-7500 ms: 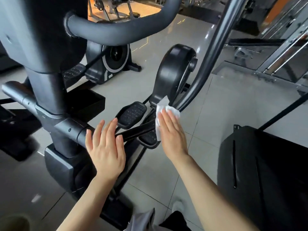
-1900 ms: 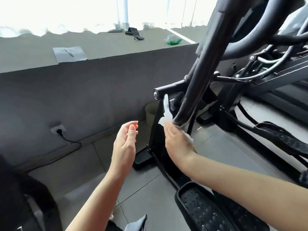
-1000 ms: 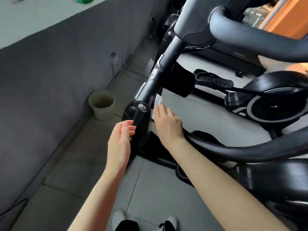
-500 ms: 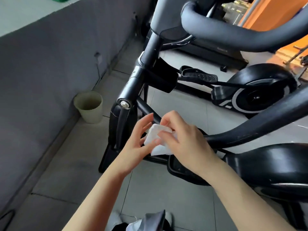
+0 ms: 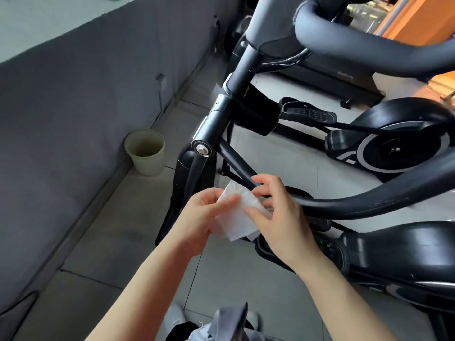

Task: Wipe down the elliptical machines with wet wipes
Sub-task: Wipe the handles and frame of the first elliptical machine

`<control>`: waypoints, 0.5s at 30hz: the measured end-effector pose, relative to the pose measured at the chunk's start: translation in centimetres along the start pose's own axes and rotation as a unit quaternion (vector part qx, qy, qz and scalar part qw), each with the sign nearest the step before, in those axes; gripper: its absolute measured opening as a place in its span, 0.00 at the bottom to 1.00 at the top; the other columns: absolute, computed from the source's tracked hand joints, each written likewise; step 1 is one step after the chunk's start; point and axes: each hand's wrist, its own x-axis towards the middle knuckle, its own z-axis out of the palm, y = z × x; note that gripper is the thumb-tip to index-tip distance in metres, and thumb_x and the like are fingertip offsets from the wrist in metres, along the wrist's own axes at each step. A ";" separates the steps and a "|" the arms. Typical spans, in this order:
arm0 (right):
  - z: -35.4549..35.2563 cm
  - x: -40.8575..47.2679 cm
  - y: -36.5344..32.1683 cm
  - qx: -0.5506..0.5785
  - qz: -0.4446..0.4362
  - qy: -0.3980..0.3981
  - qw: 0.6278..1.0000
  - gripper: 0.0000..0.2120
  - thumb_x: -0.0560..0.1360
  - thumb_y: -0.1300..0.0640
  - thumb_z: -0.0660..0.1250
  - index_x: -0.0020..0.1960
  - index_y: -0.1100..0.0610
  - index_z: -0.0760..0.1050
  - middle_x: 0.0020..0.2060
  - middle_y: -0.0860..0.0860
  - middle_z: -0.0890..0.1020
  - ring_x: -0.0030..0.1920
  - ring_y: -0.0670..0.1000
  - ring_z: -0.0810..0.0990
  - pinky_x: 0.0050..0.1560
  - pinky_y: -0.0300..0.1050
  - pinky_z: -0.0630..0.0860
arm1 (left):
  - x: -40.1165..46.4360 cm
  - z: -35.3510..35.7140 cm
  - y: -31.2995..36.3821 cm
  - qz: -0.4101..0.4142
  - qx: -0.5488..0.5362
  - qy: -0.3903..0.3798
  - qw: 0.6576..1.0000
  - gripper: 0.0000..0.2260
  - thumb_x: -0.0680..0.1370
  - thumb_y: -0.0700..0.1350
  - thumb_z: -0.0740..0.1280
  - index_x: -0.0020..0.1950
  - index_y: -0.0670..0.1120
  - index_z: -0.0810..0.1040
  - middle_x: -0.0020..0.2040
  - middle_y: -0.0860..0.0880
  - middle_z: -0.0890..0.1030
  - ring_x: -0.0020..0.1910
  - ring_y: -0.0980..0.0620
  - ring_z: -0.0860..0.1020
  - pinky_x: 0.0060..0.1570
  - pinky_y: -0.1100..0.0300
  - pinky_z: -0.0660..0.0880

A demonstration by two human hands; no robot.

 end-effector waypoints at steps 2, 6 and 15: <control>0.2 -0.7 0.9 -0.105 -0.077 0.016 0.991 0.27 0.72 0.66 0.71 0.67 0.52 0.67 0.55 0.51 0.78 0.50 0.51 0.80 0.49 0.40 0.74 | 0.1 -0.3 0.1 0.008 0.013 0.056 0.998 0.19 0.67 0.56 0.74 0.47 0.42 0.79 0.43 0.42 0.79 0.41 0.44 0.76 0.42 0.48 0.69; 0.0 -2.7 2.4 -0.192 -0.137 0.023 0.971 0.25 0.72 0.60 0.71 0.66 0.53 0.68 0.52 0.49 0.78 0.48 0.50 0.81 0.46 0.40 0.73 | 1.7 0.3 0.6 0.128 0.157 0.260 0.944 0.05 0.81 0.49 0.65 0.47 0.50 0.72 0.42 0.54 0.76 0.41 0.57 0.74 0.41 0.62 0.70; -2.3 -5.5 4.8 -0.236 -0.077 0.060 0.967 0.13 0.75 0.51 0.60 0.57 0.51 0.75 0.43 0.44 0.81 0.39 0.47 0.81 0.33 0.41 0.76 | 11.6 2.2 -4.0 0.367 0.429 0.161 0.809 0.15 0.82 0.38 0.60 0.68 0.40 0.75 0.68 0.45 0.76 0.72 0.47 0.68 0.71 0.50 0.66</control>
